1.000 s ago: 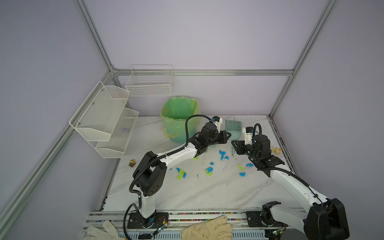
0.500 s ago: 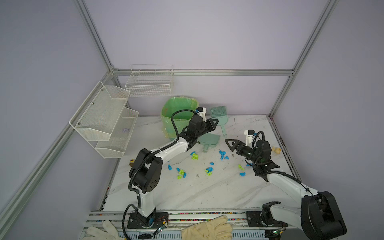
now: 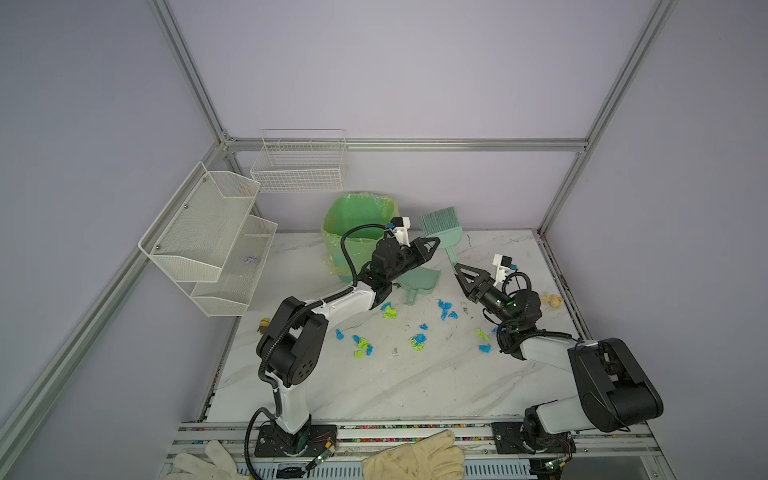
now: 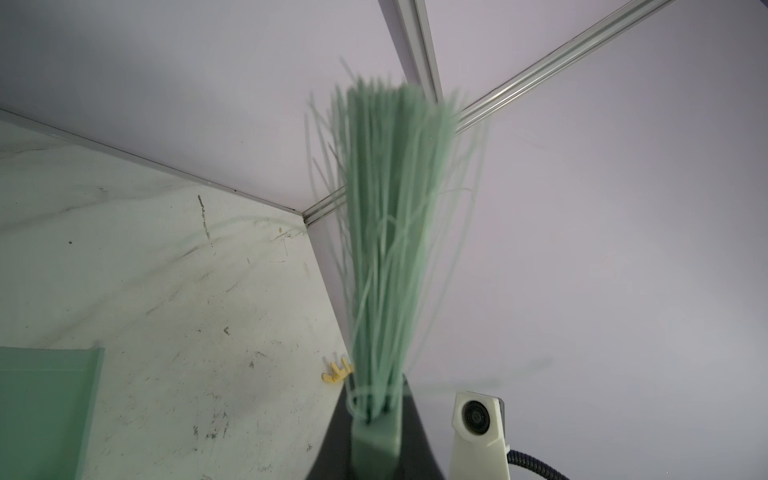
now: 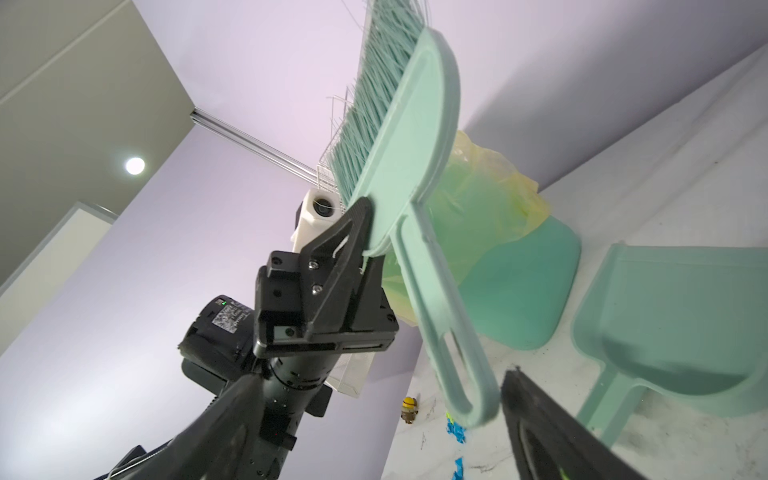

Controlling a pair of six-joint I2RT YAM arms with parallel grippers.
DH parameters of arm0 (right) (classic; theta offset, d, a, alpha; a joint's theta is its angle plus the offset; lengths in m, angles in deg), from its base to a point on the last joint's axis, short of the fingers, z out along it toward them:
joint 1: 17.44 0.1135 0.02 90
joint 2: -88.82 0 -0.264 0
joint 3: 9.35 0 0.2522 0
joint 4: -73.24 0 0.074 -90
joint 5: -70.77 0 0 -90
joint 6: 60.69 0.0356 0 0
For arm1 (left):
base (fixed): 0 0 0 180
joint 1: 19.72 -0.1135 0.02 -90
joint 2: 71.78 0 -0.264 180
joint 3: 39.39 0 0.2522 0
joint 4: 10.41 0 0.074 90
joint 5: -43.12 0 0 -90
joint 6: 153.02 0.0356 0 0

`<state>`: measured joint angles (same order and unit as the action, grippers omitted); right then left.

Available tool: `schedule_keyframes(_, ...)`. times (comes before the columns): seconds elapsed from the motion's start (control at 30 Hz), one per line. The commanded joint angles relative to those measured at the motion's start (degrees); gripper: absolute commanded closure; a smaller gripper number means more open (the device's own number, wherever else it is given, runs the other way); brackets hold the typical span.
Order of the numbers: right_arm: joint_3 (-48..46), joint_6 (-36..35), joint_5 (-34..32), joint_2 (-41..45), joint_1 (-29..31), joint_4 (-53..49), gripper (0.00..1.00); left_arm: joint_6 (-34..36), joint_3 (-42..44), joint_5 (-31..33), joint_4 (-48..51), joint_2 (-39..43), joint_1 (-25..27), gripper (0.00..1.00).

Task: Sweep away the paper scraps from the table
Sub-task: 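Raise the brush upright with the right gripper while the left gripper withdraws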

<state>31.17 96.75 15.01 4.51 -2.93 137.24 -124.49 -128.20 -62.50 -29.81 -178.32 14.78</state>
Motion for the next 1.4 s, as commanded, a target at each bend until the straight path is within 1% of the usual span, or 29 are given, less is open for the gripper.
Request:
schedule_keyframes(0.0,0.64,6.52,-0.58,-2.31,-0.18,14.45,0.16,-2.96,2.51,-2.22,-9.46,3.59,-0.41,1.0)
schedule_keyframes(0.13,1.1,9.21,-2.19,-5.7,-0.16,20.09,0.27,-5.29,3.62,-2.68,-14.26,2.97,-0.4,1.0)
schedule_keyframes(0.3,2.83,8.77,-2.35,-5.57,0.06,19.56,0.41,-5.54,4.53,-2.74,-14.95,3.12,-0.44,1.0)
schedule_keyframes(0.4,3.24,7.65,-2.3,-4.47,0.03,17.74,0.47,-5.46,4.99,-2.58,-14.98,3.44,-0.4,1.0)
schedule_keyframes(0.47,2.94,7.19,-2.85,-3.8,0.08,17.24,0.52,-5.46,5.13,-2.59,-14.62,3.36,-0.4,1.0)
schedule_keyframes(0.53,3.59,7.12,-2.1,-3.84,0.15,16.06,0.56,-5.57,5.51,-2.24,-14.92,3.43,-0.41,1.0)
schedule_keyframes(0.73,3.73,7.99,-1.76,-4.73,0.64,17.28,0.6,-6.0,5.28,-2.19,-15.68,2.8,-0.39,1.0)
schedule_keyframes(0.83,4.39,7.87,-1.39,-5.1,0.75,15.59,0.67,-6.29,4.95,-2.45,-15.76,2.4,-0.31,1.0)
schedule_keyframes(0.93,4.68,8.17,-1.32,-5.8,0.85,16.53,0.7,-6.47,4.82,-2.39,-15.8,2.15,-0.18,1.0)
schedule_keyframes(1.03,5.02,8.33,-1.28,-6.27,0.92,17.05,0.74,-6.64,4.82,-2.4,-15.84,1.87,-0.22,1.0)
schedule_keyframes(1.17,5.66,8.82,-1.37,-6.84,1.05,16.81,0.77,-7.3,4.82,-2.2,-15.89,1.32,-0.14,1.0)
schedule_keyframes(1.37,5.6,9.03,-1.57,-7.14,1.04,17.3,0.86,-7.87,4.63,-2.45,-16.35,0.64,-0.09,1.0)
